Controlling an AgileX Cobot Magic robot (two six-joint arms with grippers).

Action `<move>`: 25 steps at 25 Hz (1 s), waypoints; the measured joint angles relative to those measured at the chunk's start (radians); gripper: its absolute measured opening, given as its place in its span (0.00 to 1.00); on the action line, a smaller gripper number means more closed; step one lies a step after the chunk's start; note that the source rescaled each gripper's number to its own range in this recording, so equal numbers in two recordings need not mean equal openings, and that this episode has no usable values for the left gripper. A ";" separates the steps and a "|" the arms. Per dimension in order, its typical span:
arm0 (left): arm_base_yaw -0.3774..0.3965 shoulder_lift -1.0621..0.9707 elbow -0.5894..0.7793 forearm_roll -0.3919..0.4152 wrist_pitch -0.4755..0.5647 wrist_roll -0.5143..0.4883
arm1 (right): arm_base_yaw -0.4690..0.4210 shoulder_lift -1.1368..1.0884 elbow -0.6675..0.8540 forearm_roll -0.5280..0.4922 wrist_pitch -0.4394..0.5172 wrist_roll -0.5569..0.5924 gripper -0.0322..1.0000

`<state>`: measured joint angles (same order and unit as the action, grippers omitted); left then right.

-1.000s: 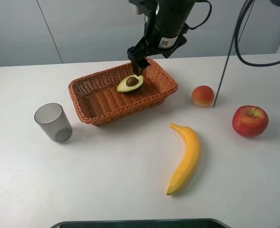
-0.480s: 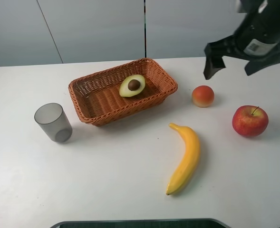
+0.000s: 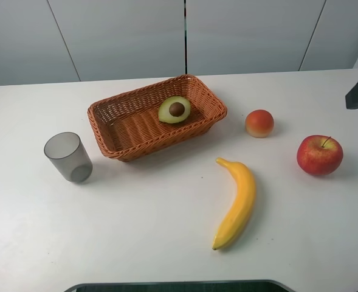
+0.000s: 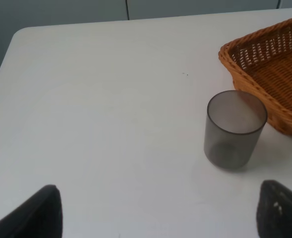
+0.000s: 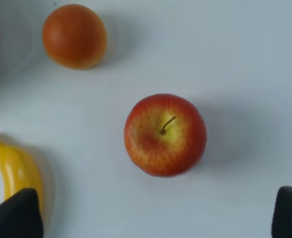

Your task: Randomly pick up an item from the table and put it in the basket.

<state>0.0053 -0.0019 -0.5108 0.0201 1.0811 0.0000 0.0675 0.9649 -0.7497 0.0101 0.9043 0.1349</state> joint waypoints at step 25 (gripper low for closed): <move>0.000 0.000 0.000 0.000 0.000 0.006 | 0.000 -0.843 0.234 0.053 0.171 -0.151 1.00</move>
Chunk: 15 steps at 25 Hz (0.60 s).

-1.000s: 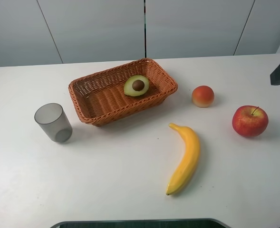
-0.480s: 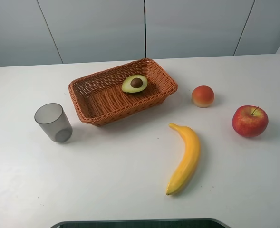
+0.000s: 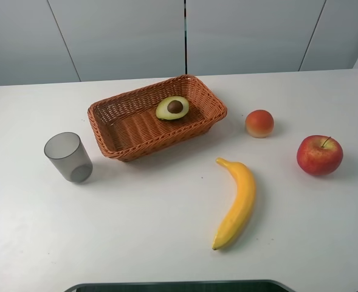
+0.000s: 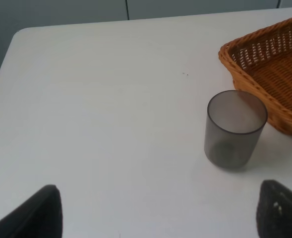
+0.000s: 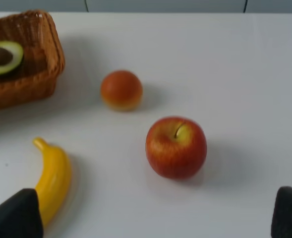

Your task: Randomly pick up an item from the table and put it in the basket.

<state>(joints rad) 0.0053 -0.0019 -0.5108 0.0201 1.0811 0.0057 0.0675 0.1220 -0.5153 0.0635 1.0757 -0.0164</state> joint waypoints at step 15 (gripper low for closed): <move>0.000 0.000 0.000 0.000 0.000 -0.006 | 0.000 -0.121 0.005 -0.011 0.014 0.000 1.00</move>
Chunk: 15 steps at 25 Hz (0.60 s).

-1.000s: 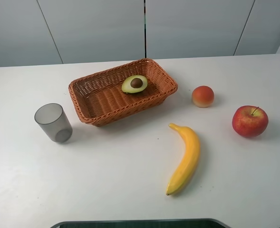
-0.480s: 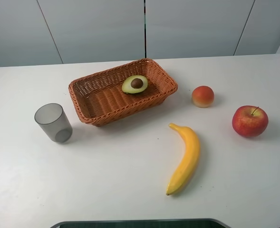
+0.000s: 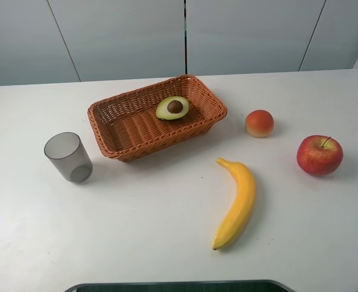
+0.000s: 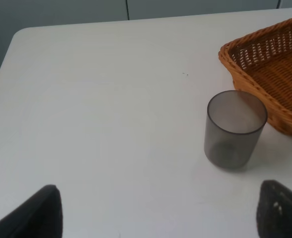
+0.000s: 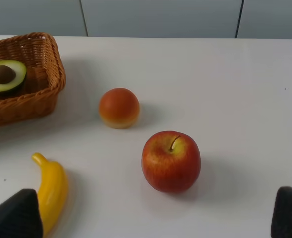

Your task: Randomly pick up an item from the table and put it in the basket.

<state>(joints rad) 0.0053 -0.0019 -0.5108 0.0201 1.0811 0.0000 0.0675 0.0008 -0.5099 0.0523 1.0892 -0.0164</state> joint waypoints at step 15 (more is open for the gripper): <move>0.000 0.000 0.000 0.000 0.000 0.000 | 0.000 -0.002 0.000 0.038 0.000 0.002 1.00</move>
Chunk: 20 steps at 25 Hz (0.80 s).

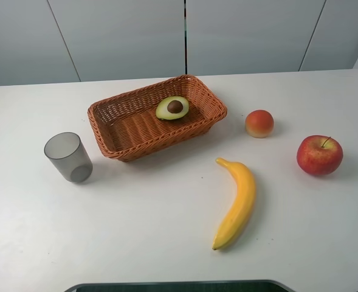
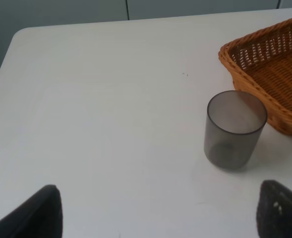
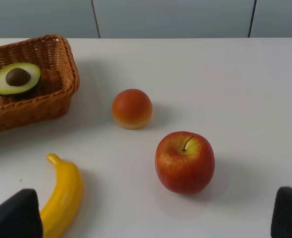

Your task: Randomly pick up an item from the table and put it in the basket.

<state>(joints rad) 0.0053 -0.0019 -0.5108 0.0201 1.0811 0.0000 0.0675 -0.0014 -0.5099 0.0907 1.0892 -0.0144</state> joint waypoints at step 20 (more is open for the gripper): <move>0.000 0.000 0.000 0.000 0.000 0.000 | 0.000 0.000 0.000 0.000 0.000 0.000 1.00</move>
<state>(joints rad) 0.0053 -0.0019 -0.5108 0.0201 1.0811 0.0000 0.0675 -0.0014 -0.5099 0.0907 1.0892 -0.0144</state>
